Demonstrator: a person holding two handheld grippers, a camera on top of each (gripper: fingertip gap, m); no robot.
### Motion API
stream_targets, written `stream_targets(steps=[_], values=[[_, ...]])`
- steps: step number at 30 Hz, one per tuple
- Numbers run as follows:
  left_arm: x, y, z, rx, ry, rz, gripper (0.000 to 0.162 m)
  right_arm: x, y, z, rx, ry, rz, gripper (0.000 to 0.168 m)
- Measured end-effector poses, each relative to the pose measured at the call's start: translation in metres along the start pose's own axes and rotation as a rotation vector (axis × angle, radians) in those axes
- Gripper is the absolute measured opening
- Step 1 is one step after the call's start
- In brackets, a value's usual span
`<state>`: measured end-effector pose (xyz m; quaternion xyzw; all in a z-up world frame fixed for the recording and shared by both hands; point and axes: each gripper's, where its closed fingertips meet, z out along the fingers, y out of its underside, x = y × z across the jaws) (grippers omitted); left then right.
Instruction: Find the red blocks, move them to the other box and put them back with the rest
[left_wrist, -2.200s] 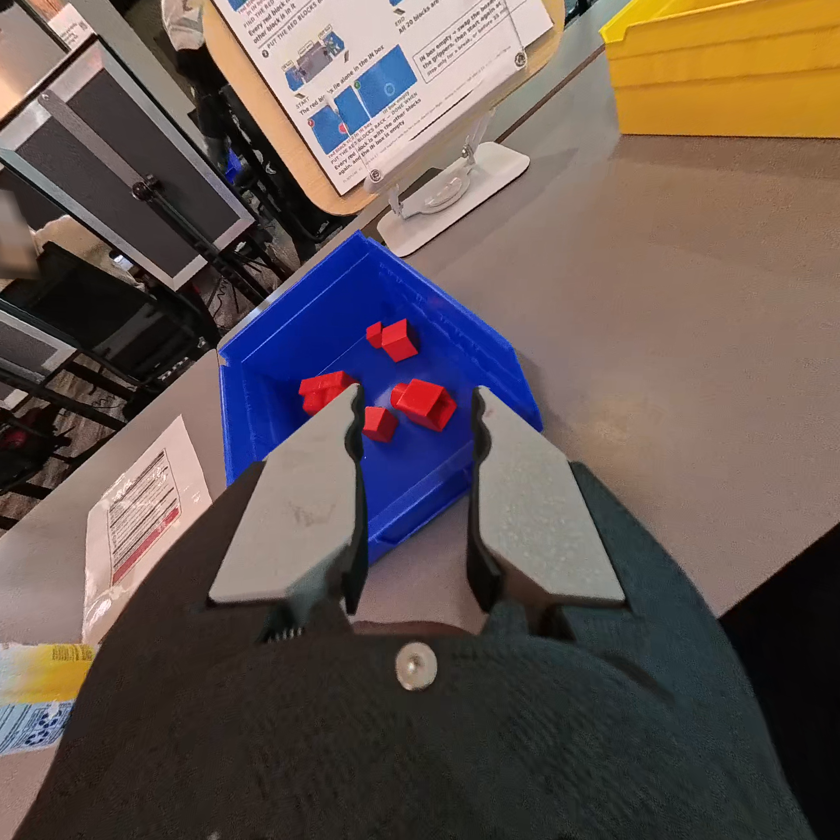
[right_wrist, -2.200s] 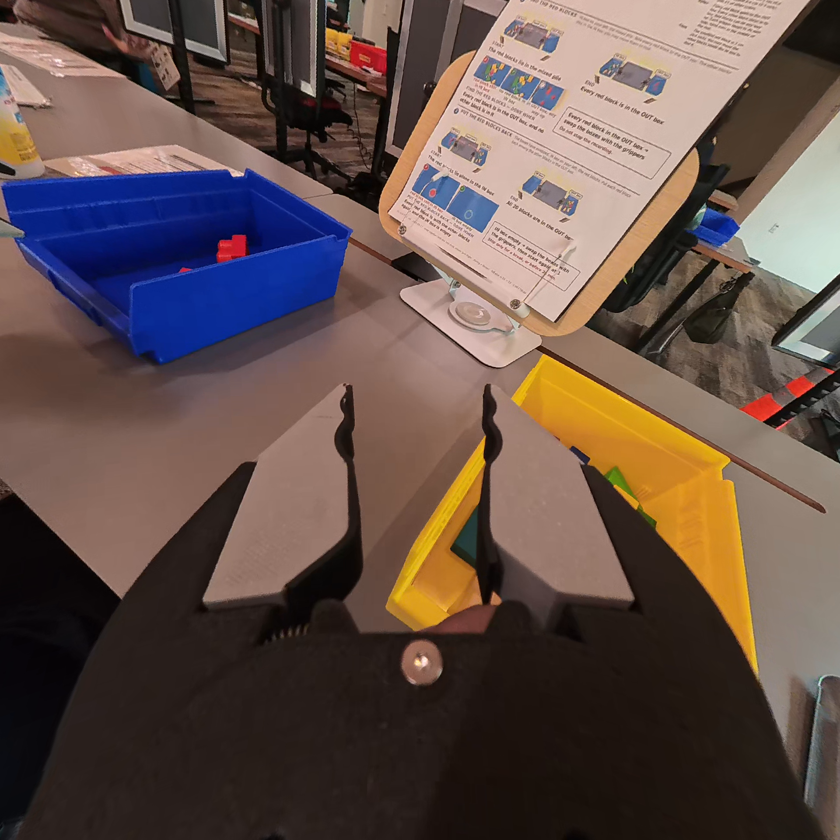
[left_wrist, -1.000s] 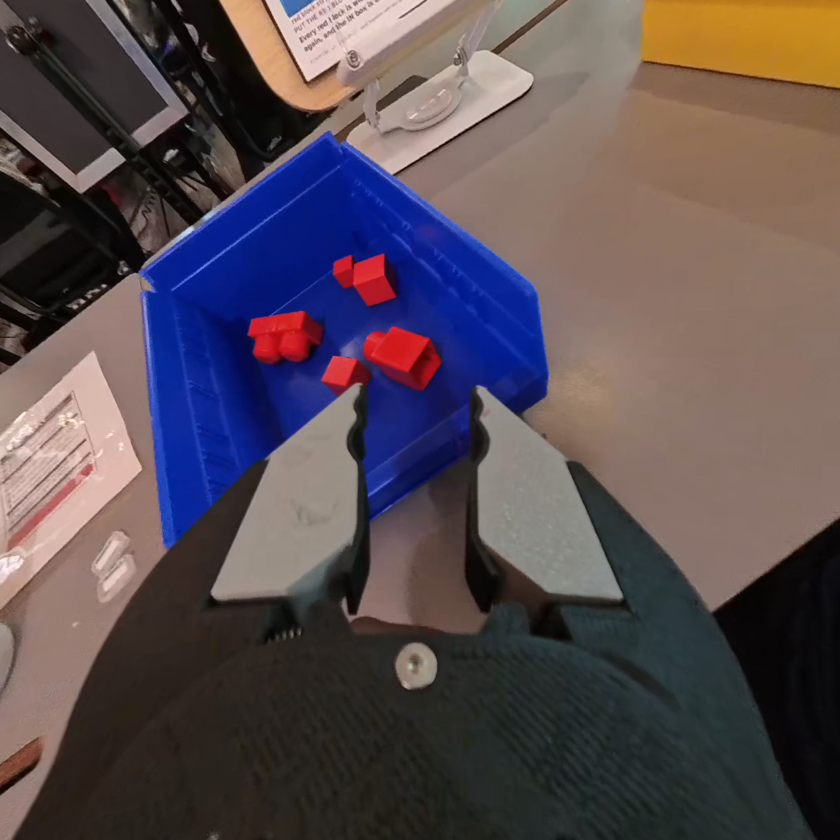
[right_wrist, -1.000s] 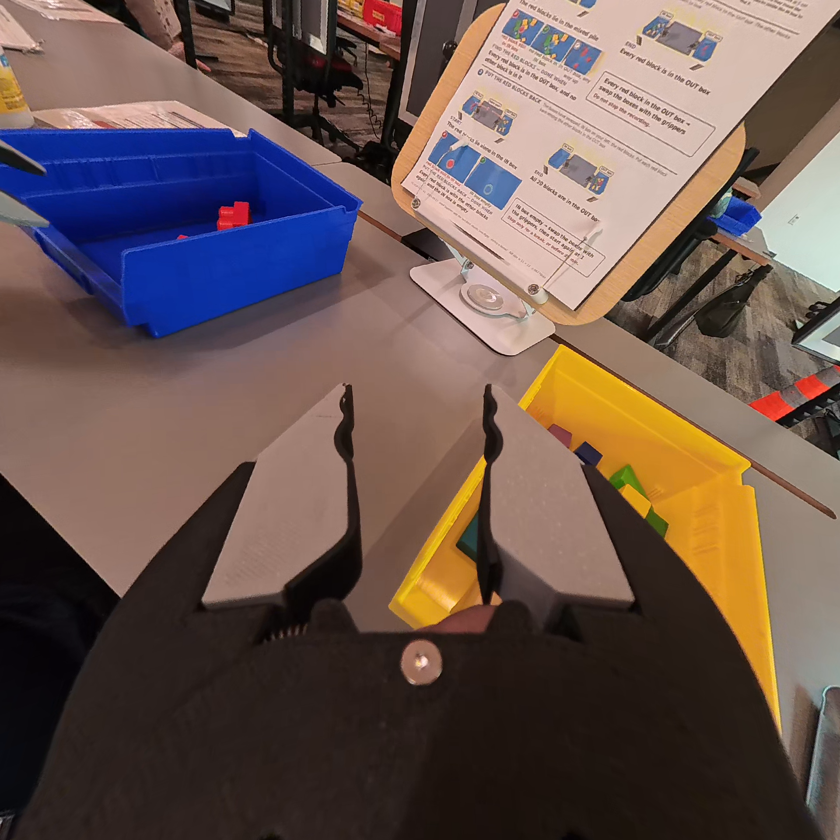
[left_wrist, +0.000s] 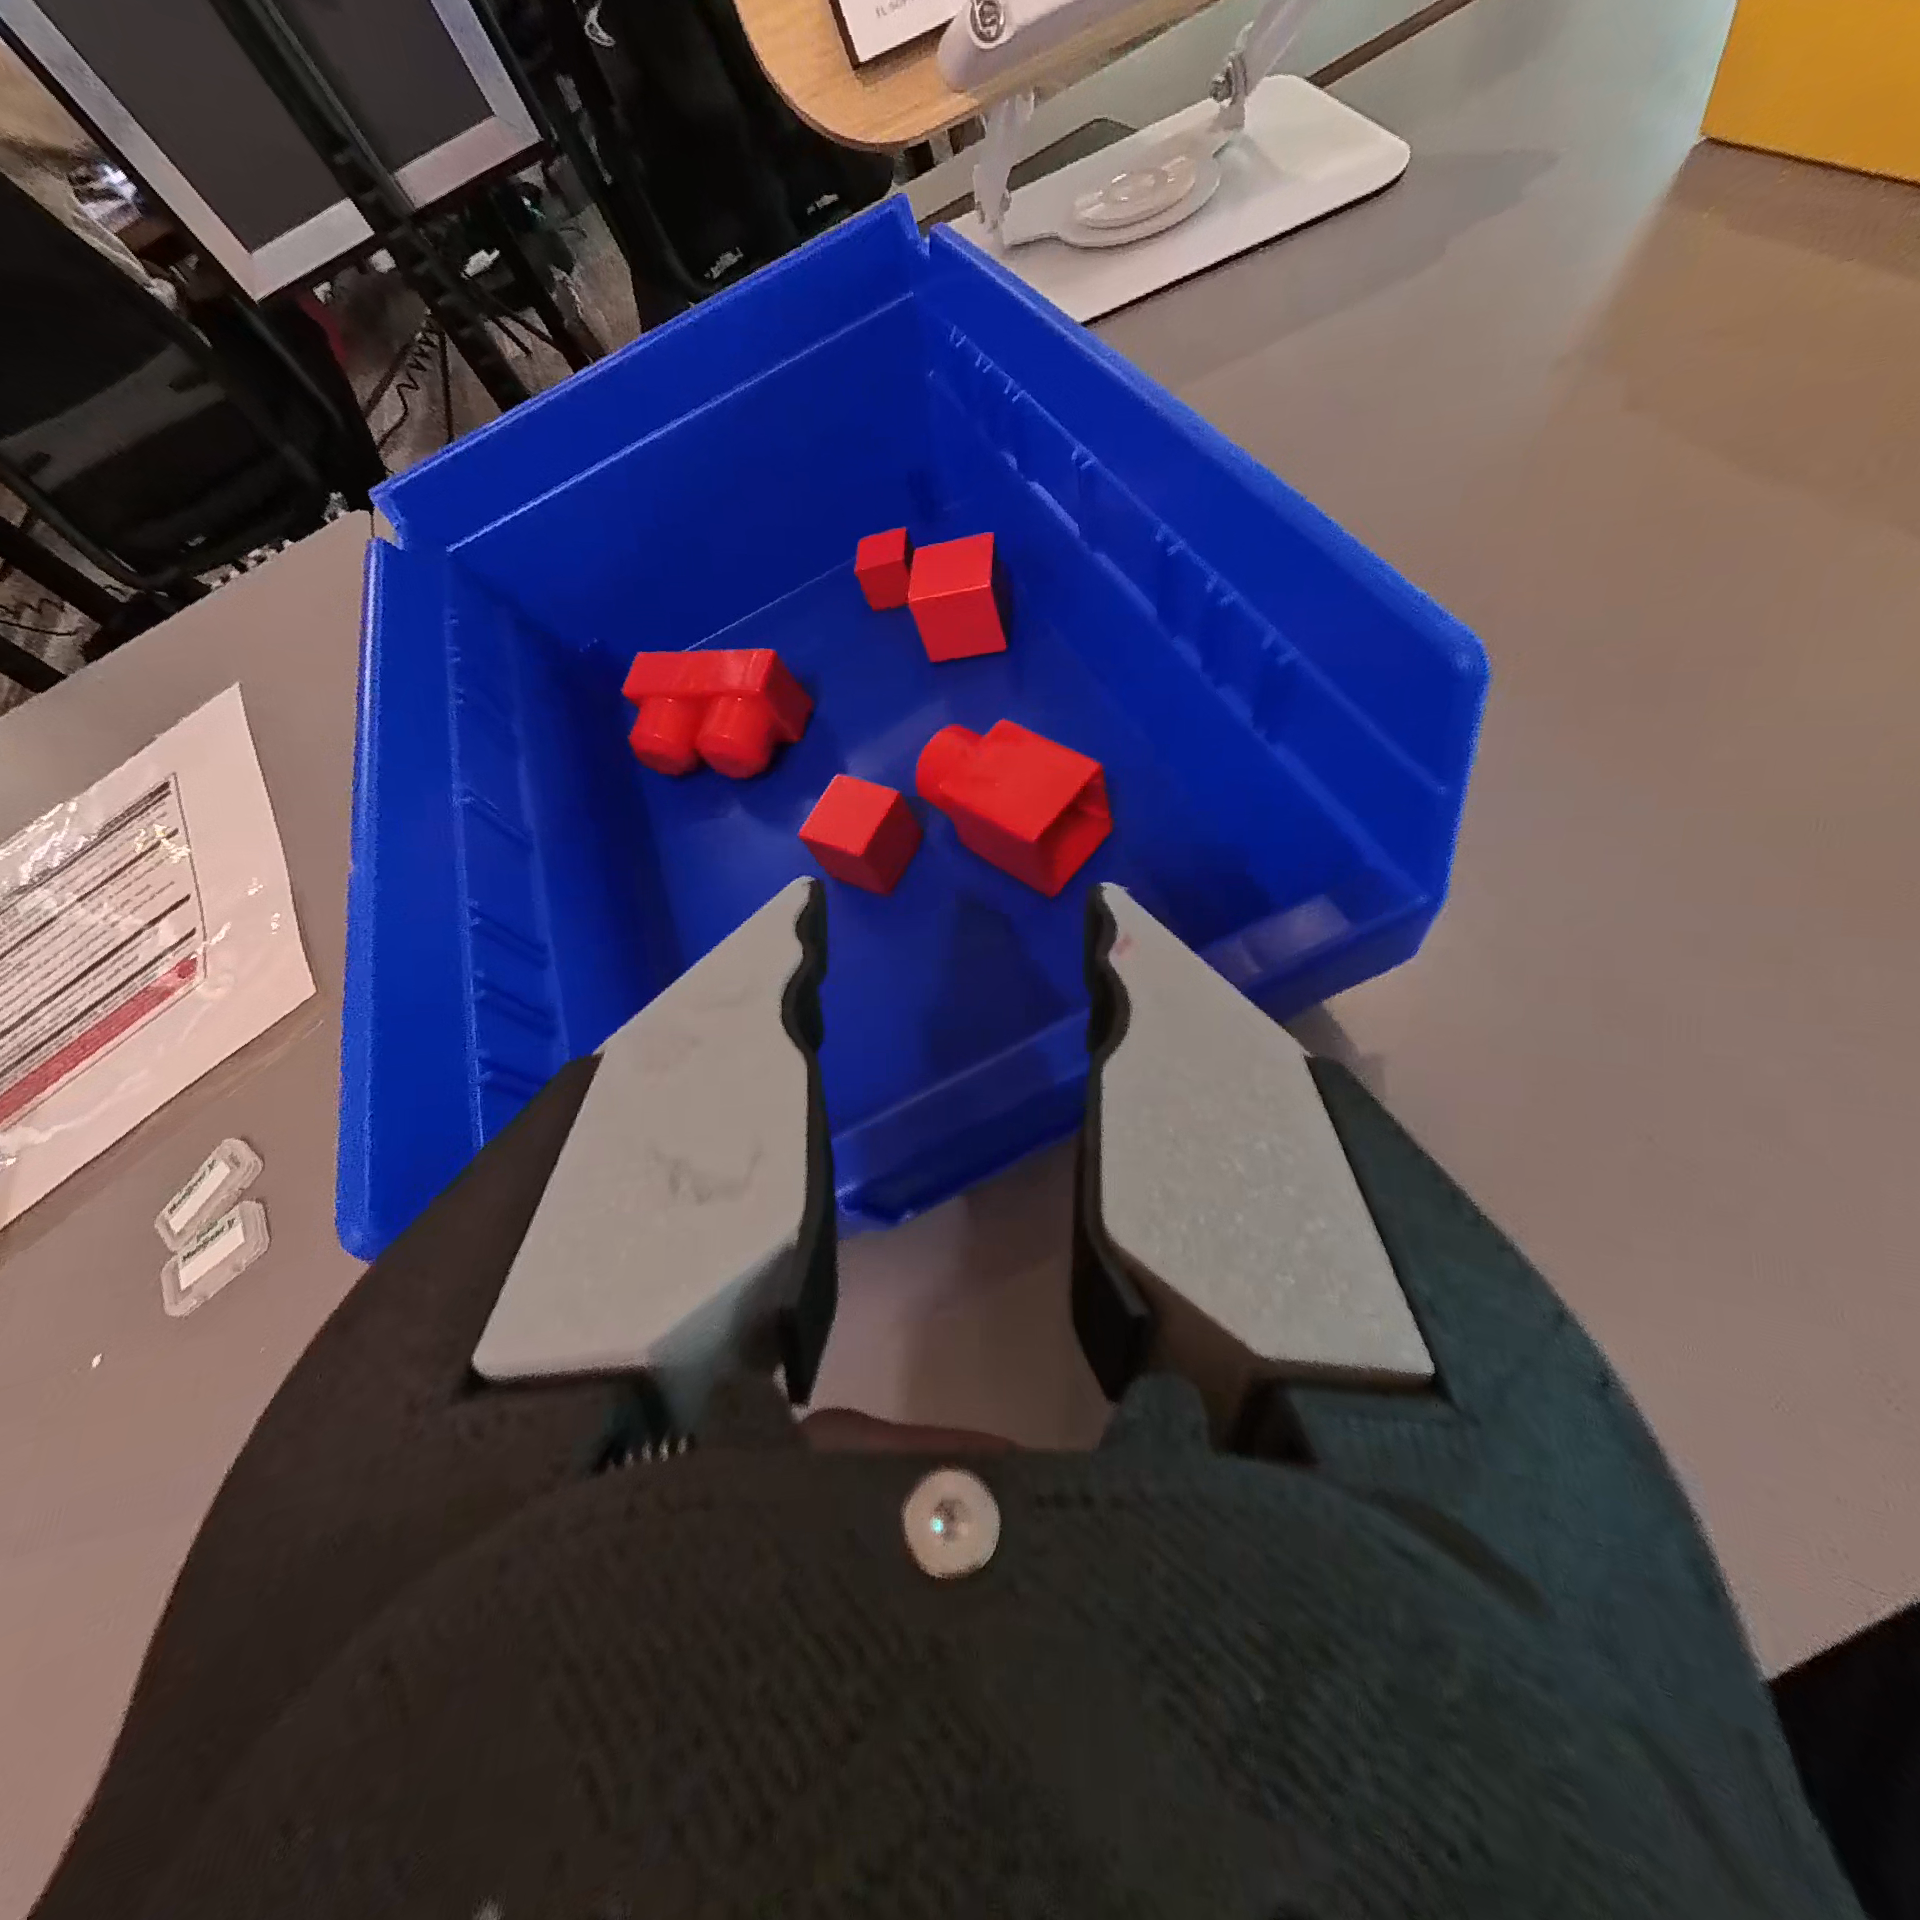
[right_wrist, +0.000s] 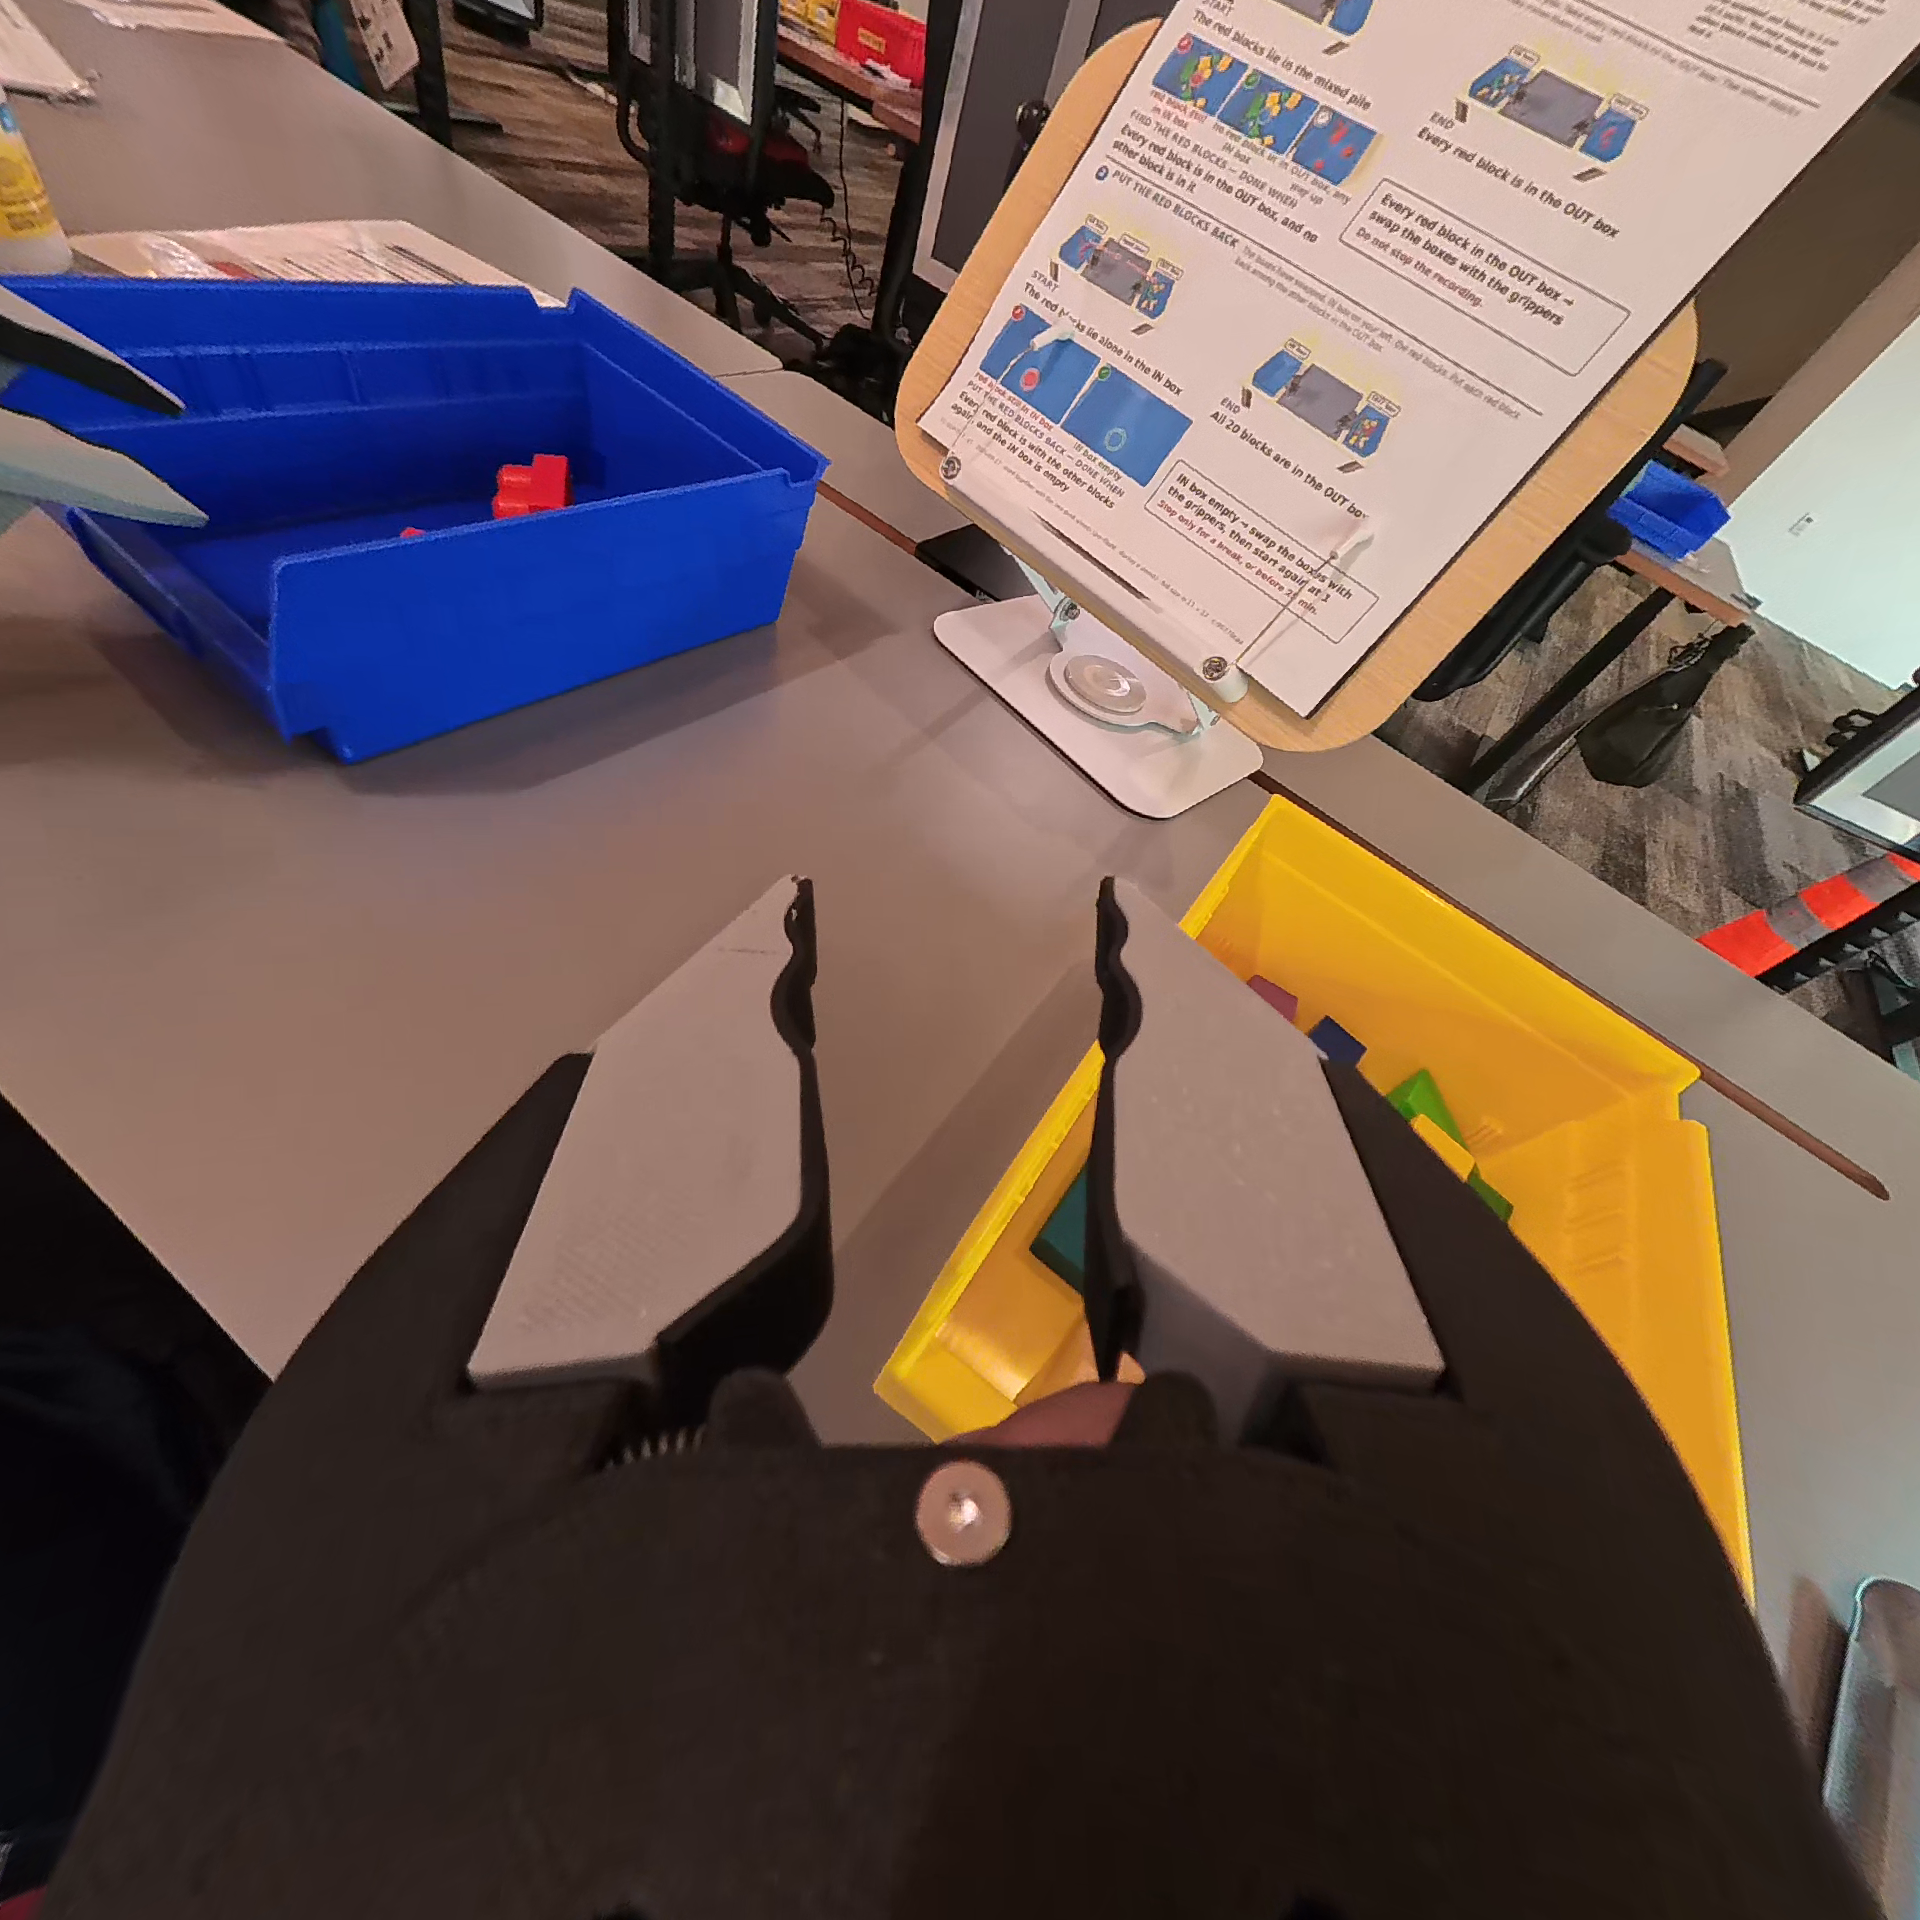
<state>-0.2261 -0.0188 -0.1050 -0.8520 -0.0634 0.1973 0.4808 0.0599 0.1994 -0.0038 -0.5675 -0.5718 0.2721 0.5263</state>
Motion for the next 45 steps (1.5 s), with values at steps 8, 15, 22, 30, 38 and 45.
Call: stream_targets(steps=[8,15,22,30,38,45], values=[[-0.006,-0.003,0.003,0.003,-0.092,0.062,0.043,0.001,-0.001,-0.001,0.007,0.001,0.005,0.051],[-0.026,0.0,0.004,-0.045,-0.293,0.198,0.043,0.0,-0.002,-0.002,0.007,0.003,-0.005,0.051],[-0.024,0.003,0.008,-0.07,-0.33,0.266,0.044,0.002,-0.001,-0.002,0.007,0.003,-0.001,0.052],[-0.026,0.008,0.01,-0.106,-0.364,0.338,0.044,-0.003,0.001,0.002,-0.007,-0.004,-0.015,0.052],[-0.008,0.015,0.021,-0.135,-0.284,0.418,0.043,-0.004,0.0,0.002,-0.002,-0.009,-0.014,0.052],[-0.002,0.017,0.031,-0.13,-0.254,0.404,0.03,-0.008,0.001,0.005,-0.011,-0.019,-0.021,0.052]])
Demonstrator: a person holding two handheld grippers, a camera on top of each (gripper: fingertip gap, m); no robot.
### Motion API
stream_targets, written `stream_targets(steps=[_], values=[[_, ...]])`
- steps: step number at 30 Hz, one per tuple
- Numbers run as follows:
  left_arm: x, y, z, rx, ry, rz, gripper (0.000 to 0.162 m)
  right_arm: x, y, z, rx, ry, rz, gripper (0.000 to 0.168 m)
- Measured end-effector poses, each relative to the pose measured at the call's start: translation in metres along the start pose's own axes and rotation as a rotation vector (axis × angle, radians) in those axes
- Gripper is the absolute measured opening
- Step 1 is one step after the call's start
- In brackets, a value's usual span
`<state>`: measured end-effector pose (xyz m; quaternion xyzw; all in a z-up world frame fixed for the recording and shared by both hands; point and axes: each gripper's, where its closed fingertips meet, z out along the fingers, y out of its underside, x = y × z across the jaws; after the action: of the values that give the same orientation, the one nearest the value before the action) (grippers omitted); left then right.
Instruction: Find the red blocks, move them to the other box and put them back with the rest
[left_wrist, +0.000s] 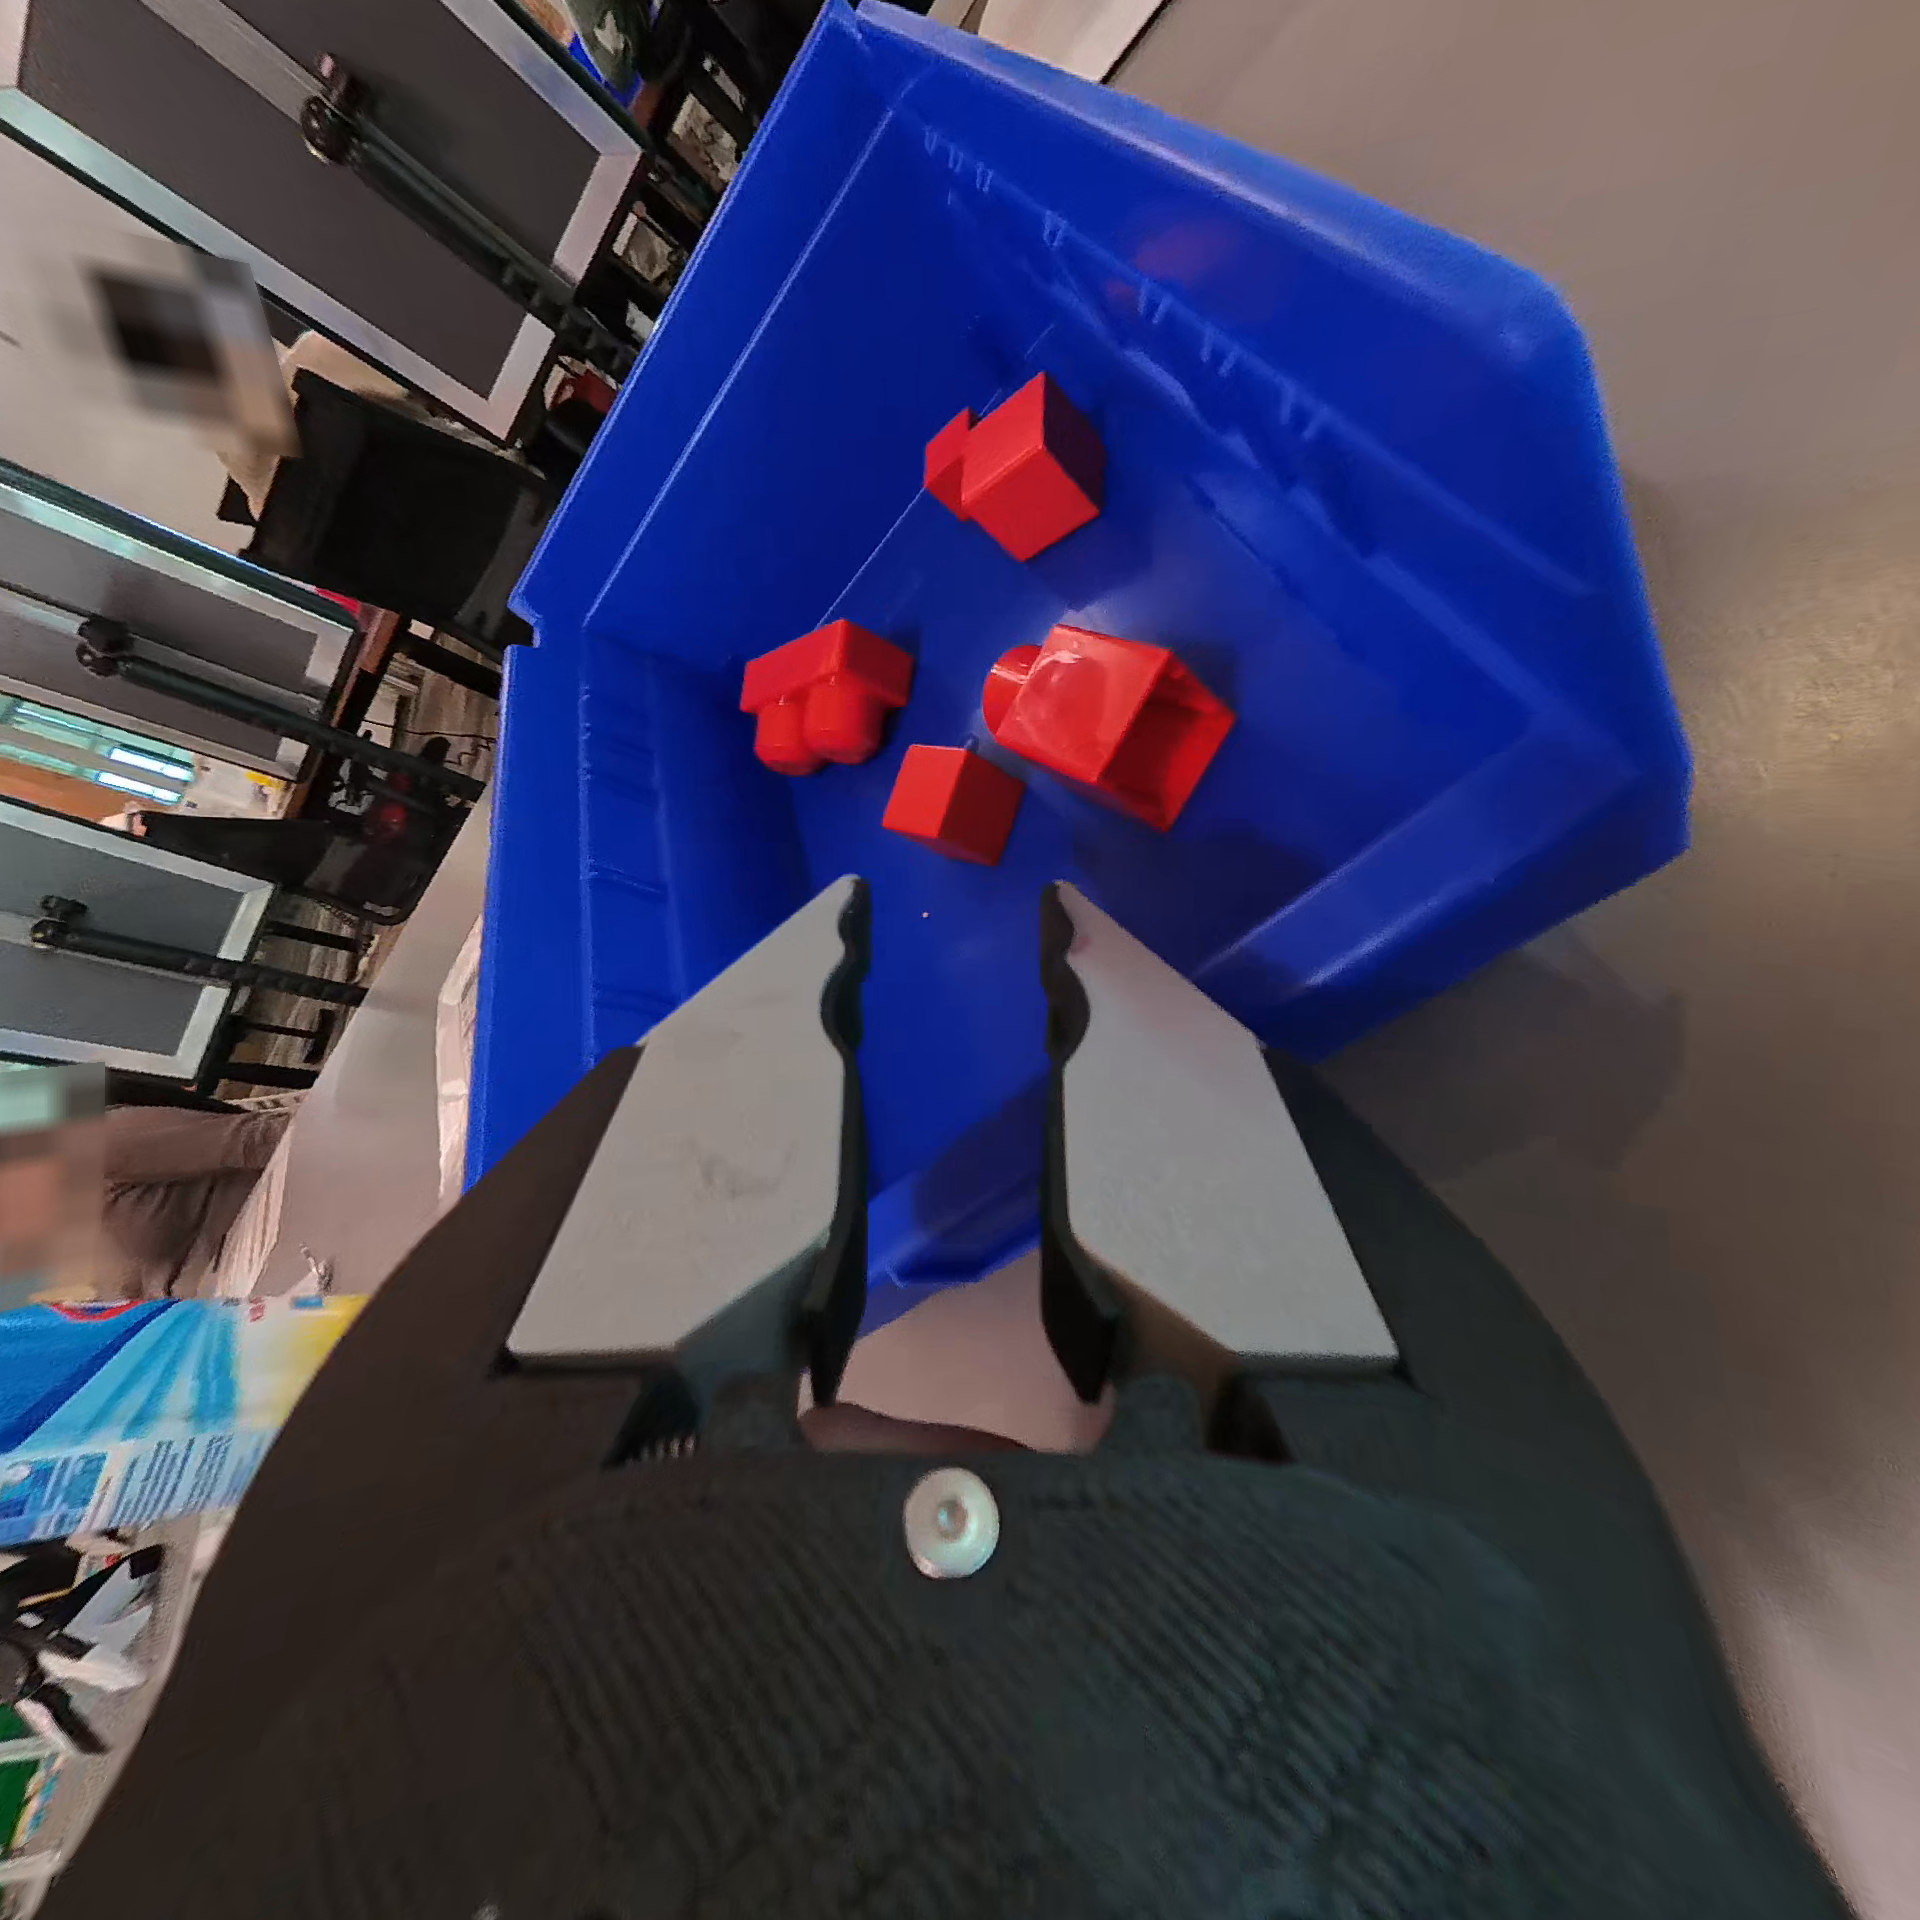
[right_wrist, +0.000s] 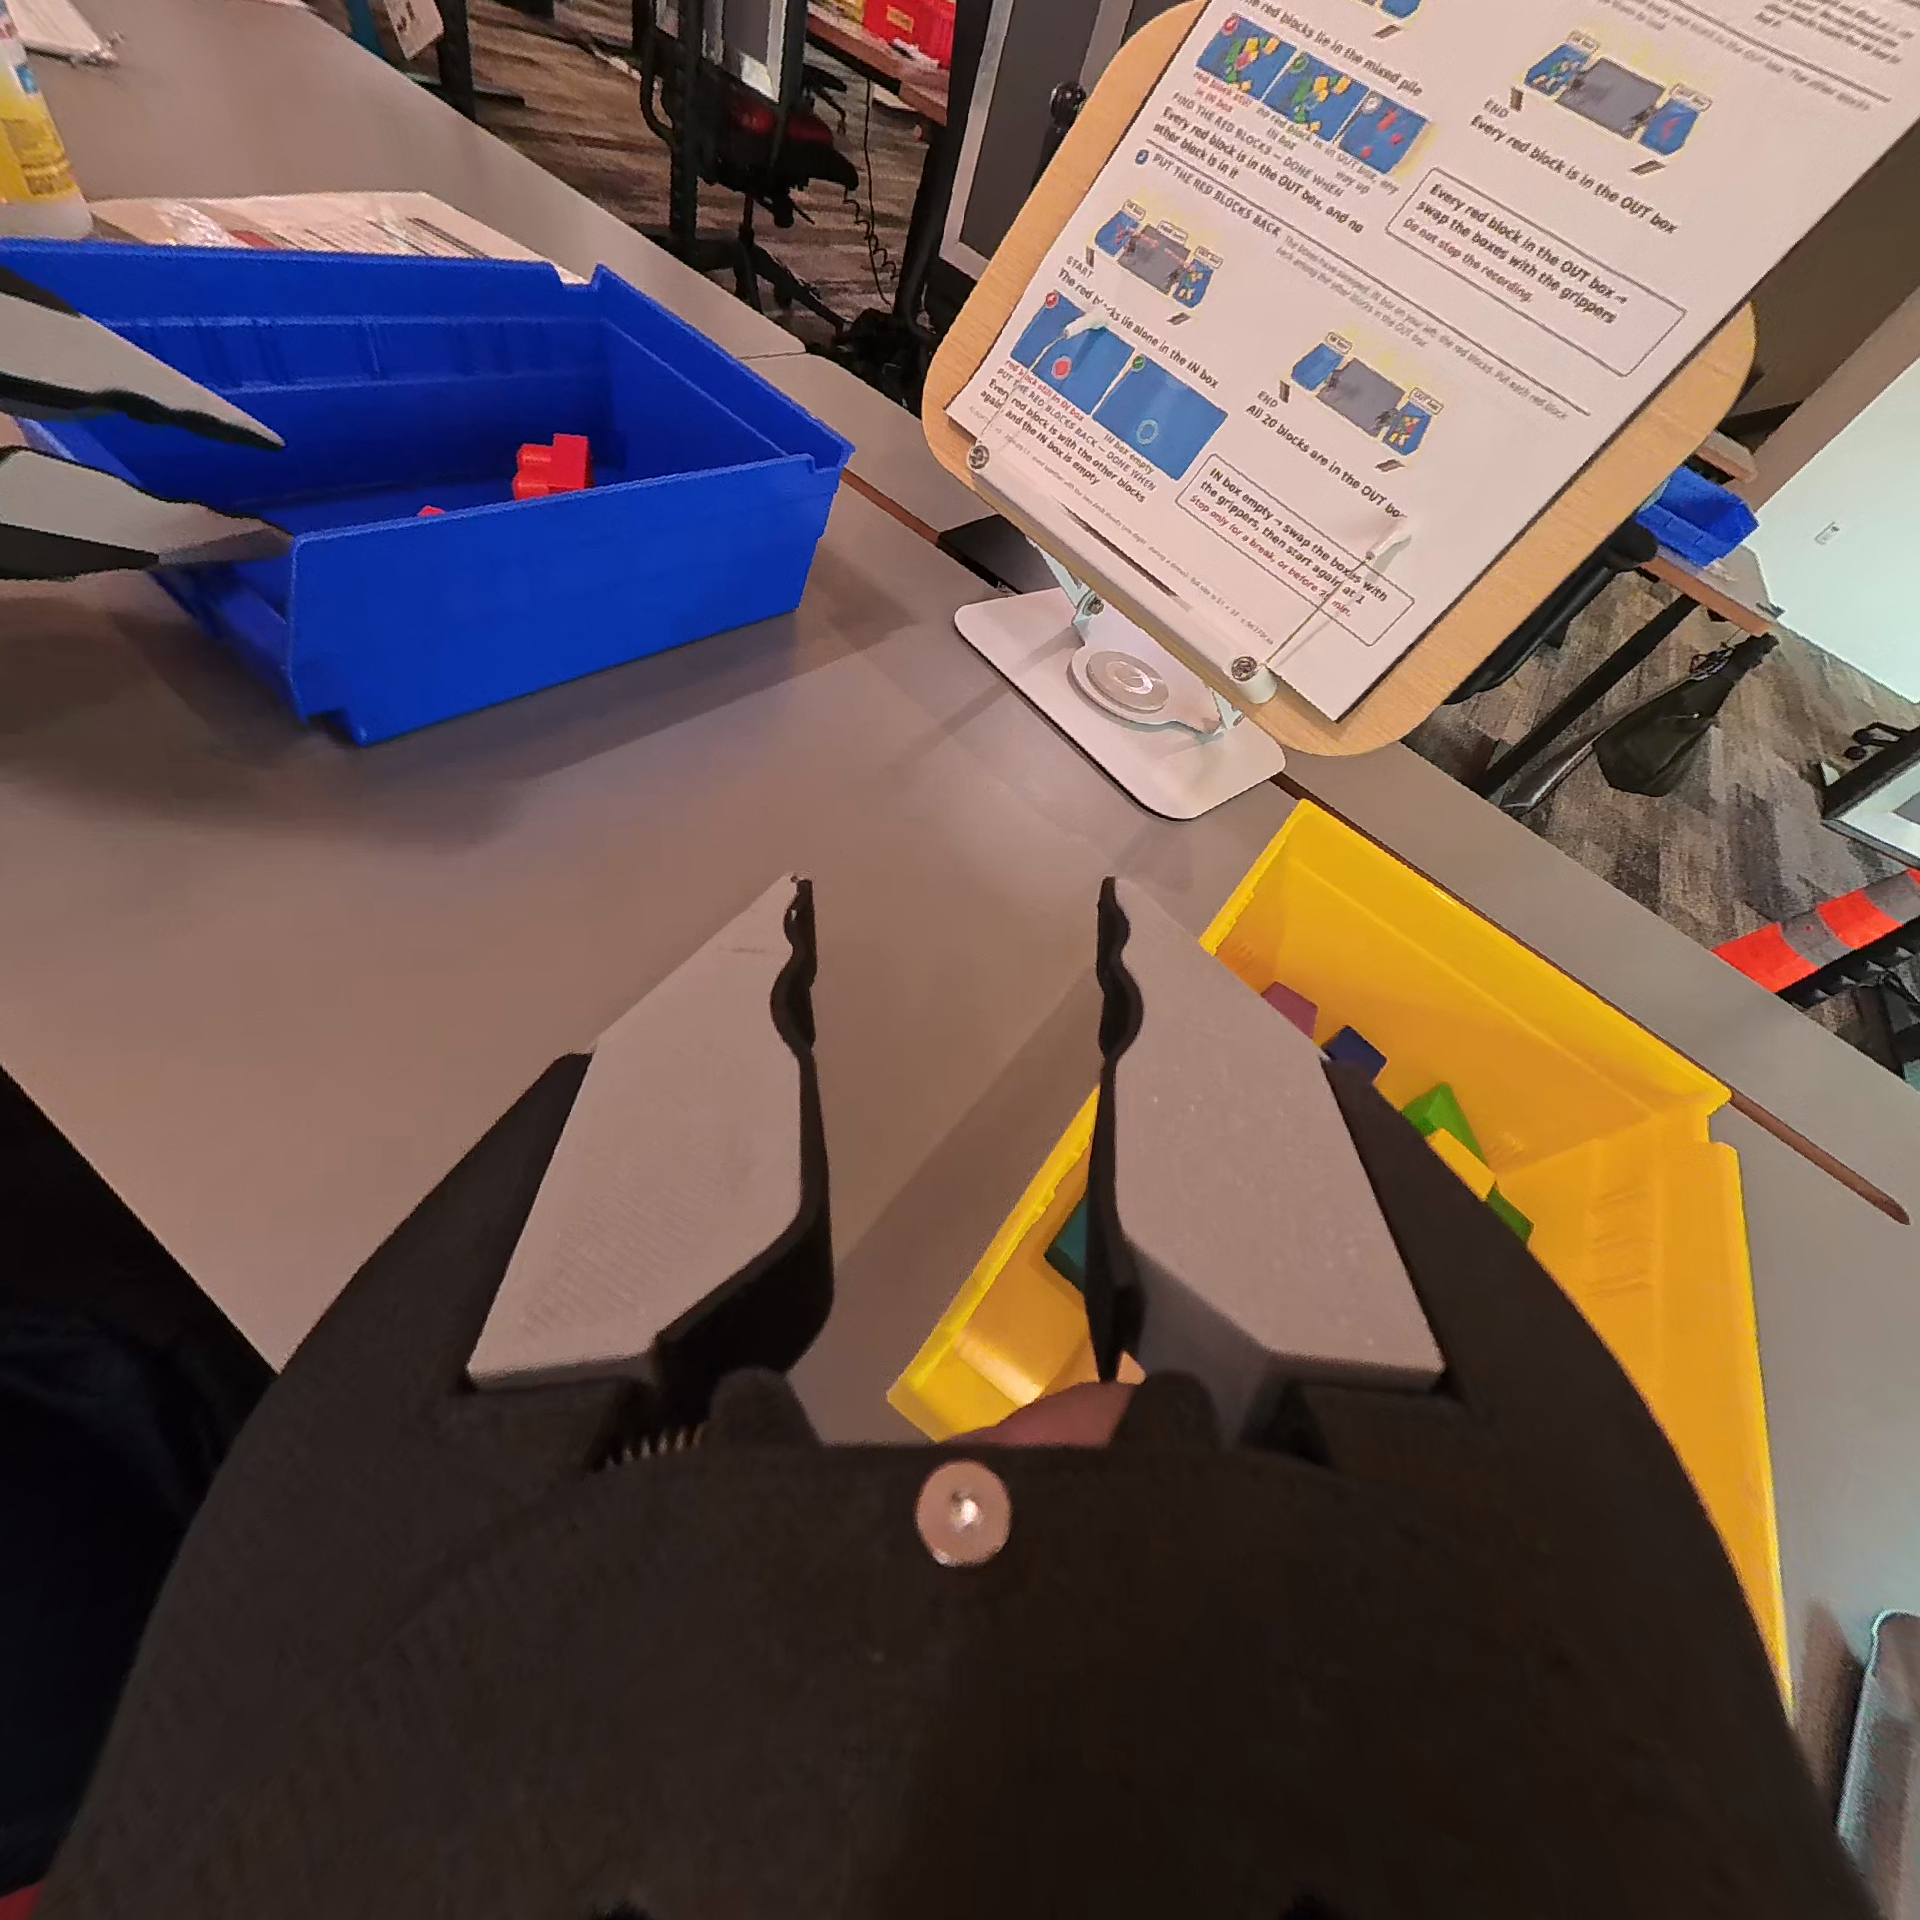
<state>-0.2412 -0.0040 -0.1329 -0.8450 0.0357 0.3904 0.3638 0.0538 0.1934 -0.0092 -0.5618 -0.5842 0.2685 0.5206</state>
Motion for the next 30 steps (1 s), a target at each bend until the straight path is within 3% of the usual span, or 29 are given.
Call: stream_targets(steps=[8,18,27,30], values=[[0.009,-0.009,0.005,0.015,0.233,-0.087,0.041,-0.002,0.004,0.002,-0.014,0.004,0.001,0.053],[0.018,-0.025,0.027,-0.12,0.423,0.08,0.043,-0.009,0.008,0.01,-0.035,-0.018,-0.004,0.052],[0.033,-0.005,0.061,-0.316,0.541,0.2,0.053,-0.006,0.007,0.007,-0.028,-0.012,-0.004,0.052],[0.035,-0.006,0.065,-0.288,0.55,0.161,0.047,-0.004,0.007,0.006,-0.025,-0.01,-0.001,0.052]])
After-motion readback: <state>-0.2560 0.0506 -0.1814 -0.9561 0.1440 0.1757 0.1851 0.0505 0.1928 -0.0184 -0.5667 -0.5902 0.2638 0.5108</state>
